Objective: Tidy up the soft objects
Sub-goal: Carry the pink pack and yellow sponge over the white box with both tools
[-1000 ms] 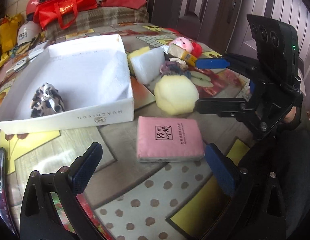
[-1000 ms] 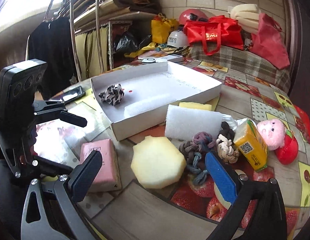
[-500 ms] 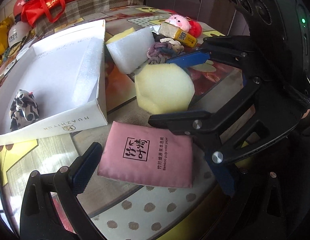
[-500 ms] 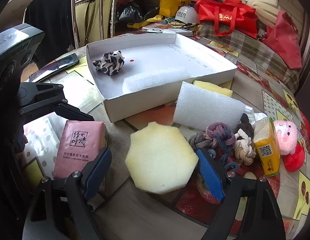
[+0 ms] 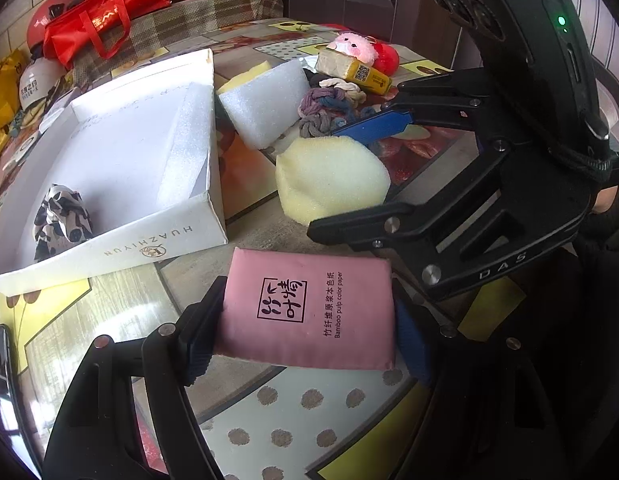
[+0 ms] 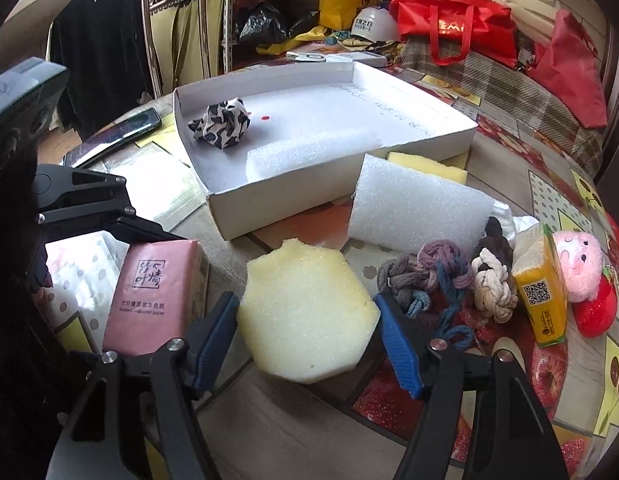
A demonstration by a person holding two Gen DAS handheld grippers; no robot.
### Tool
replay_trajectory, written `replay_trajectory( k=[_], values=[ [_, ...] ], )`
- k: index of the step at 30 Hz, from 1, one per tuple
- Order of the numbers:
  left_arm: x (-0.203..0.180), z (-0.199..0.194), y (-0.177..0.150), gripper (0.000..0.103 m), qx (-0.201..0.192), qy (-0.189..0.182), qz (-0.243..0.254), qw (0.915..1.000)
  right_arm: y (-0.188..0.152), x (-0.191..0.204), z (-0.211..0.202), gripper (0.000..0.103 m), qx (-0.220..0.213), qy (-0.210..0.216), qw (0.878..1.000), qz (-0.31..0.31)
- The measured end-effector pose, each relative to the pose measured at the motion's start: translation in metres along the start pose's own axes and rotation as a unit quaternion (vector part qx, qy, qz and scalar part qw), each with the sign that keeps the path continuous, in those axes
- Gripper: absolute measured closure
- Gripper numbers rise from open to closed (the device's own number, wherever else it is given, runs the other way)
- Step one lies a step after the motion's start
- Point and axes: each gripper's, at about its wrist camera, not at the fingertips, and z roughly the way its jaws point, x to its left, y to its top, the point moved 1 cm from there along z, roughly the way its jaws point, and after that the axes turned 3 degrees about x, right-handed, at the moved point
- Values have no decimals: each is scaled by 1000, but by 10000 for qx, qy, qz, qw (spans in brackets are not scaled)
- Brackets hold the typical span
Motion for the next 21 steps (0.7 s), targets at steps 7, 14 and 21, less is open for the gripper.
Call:
replay_trajectory(
  k=[7,14,21],
  values=[
    [0,1,1,26,-29,15,-29,10000,2,4,5,34,123,-60,9998,-149],
    [7,-20,-5,27,-390,51,-75,9992,-5,10,-33,47,-766,102,9967,-236],
    [40,-71,2,27,-1836,1238,-298,9747,-20,-47,-91,46,-2568,-135,9585,1231]
  ],
)
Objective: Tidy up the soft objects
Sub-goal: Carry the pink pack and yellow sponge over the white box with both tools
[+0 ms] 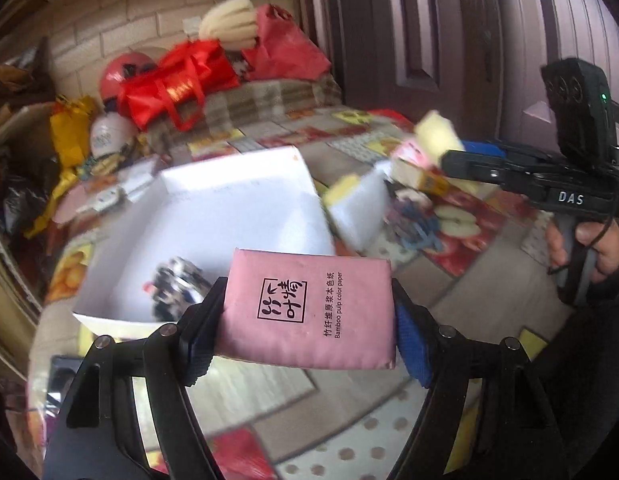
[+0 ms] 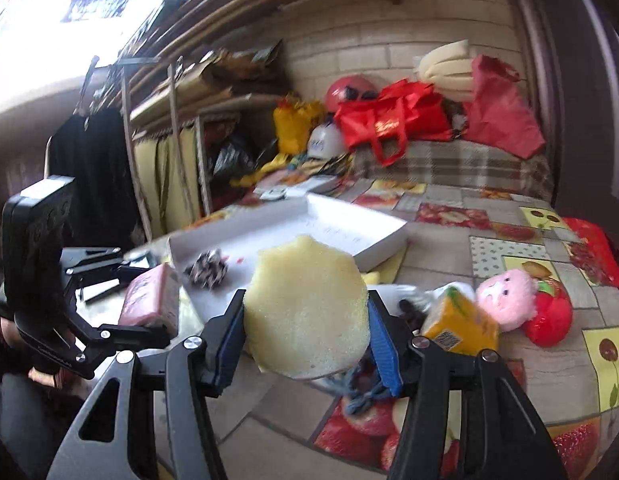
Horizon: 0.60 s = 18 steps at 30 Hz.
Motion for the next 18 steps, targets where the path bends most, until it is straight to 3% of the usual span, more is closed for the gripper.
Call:
replay_trajectory(
  k=[2,3,8,12,18],
  values=[
    [14,0,1,27,-444,538,-225,9973,2,-17,-5,46,-245,-313,9983,427],
    [23,4,2,27,-473,704,-381,9957,2,-24,-7,46,-312,-399,9969,609],
    [65,4,2,27,-930,1311,-1268,9788,0,-30,-15,46,-601,-714,9912,933],
    [93,7,-4,27,-945,1656,-1672,9673,1,-19,-16,46,-703,-815,9913,763],
    [102,25,1,27,-822,1771,-1769,9647,5,-10,-5,46,-699,-853,9929,454]
  ],
)
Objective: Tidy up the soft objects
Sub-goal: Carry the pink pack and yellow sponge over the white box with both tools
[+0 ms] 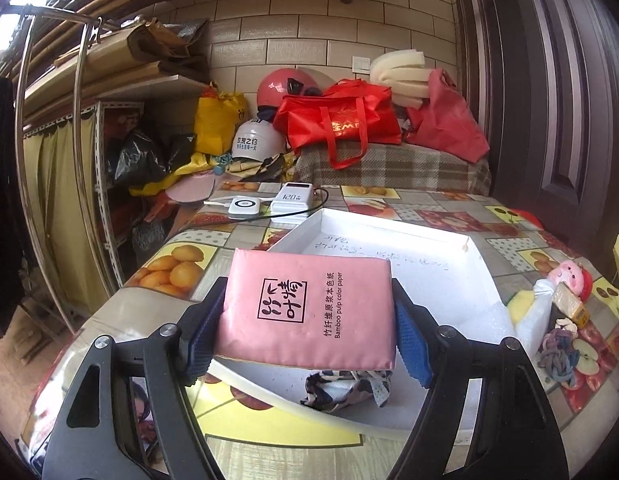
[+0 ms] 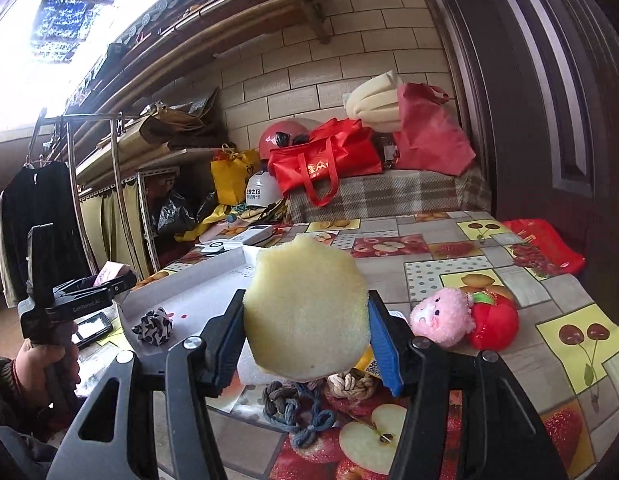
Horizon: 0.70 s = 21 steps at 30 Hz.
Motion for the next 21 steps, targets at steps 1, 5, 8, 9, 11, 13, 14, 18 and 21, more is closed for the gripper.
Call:
replay_trajectory(
  k=[1,5,8,9,11,13,14,18,21],
  values=[
    [-3,2,1,27,-40,26,51,10000,0,2,2,46,3,14,10000,-42],
    [-13,11,4,27,-99,67,152,9998,0,9,5,46,0,55,9998,-185],
    [-20,18,7,27,-107,62,238,9996,-1,14,8,46,28,98,9996,-279],
    [-22,19,7,27,-119,64,265,9996,0,16,9,46,41,115,9995,-308],
    [-25,22,8,27,-134,68,285,9995,0,18,10,46,41,145,9992,-357],
    [-24,23,9,27,-143,75,231,9996,0,21,13,46,77,180,9990,-398],
    [-22,24,9,27,-135,76,185,9997,0,23,16,46,103,198,9989,-412],
    [-16,26,9,27,-76,74,46,9999,1,32,27,46,217,334,9982,-441],
    [-16,26,10,27,-68,78,44,9999,0,43,37,46,341,470,9970,-509]
  ],
)
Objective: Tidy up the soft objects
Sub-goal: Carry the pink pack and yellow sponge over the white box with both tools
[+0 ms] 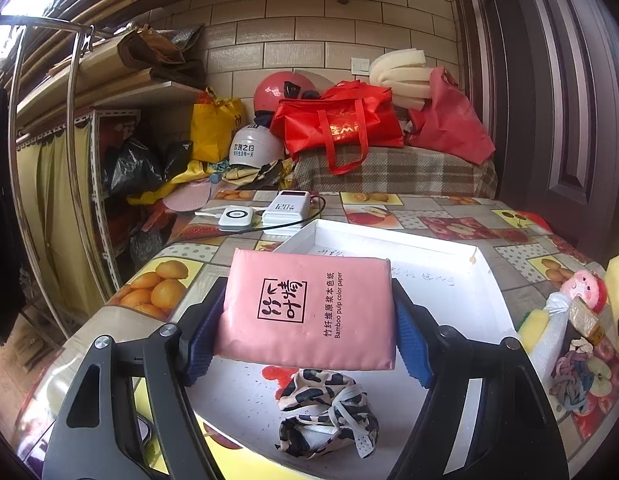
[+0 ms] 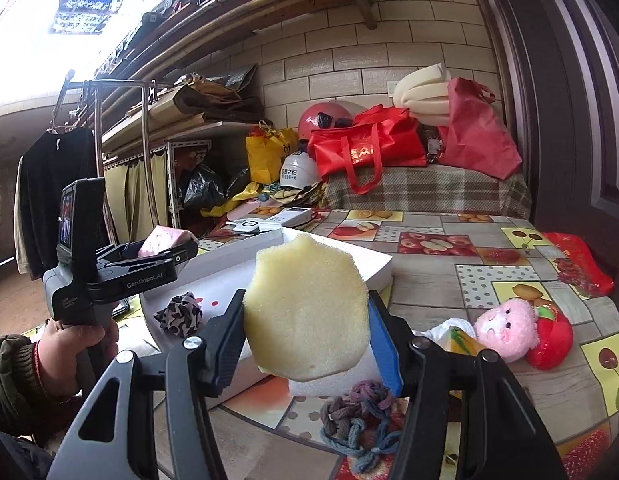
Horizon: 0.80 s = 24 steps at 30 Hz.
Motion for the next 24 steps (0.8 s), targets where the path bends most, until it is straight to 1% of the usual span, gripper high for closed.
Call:
replay_trajectory(
  k=[4,7,12,16,19,24],
  values=[
    [1,0,0,27,7,-7,-6,10000,-1,14,20,46,232,167,9995,-147],
    [4,2,1,27,31,-14,-53,10000,-3,19,37,46,496,252,9983,-188],
    [5,4,2,27,41,-19,-74,10000,-3,22,51,46,768,259,9965,-203],
    [5,4,2,26,42,-25,-75,10000,-5,30,65,46,1086,253,9931,-356],
    [5,4,2,26,47,-25,-72,10000,-3,34,73,46,1163,288,9922,-350],
    [6,6,2,26,77,-32,-90,9999,1,39,84,46,1172,316,9920,-352]
  ],
)
